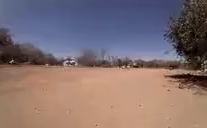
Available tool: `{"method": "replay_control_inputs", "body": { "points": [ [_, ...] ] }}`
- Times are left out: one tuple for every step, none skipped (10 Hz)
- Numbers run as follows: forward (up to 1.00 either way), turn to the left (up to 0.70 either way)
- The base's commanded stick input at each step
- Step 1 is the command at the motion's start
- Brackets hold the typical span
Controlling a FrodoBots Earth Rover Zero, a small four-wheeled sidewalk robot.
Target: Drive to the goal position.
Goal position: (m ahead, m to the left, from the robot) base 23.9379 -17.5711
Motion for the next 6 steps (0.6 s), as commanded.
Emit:
{"method": "replay_control_inputs", "body": {
  "points": [
    [1.00,-0.27],
    [1.00,-0.27],
    [1.00,-0.27],
    [1.00,-0.27],
    [1.00,-0.27],
    [1.00,-0.27]
  ]
}}
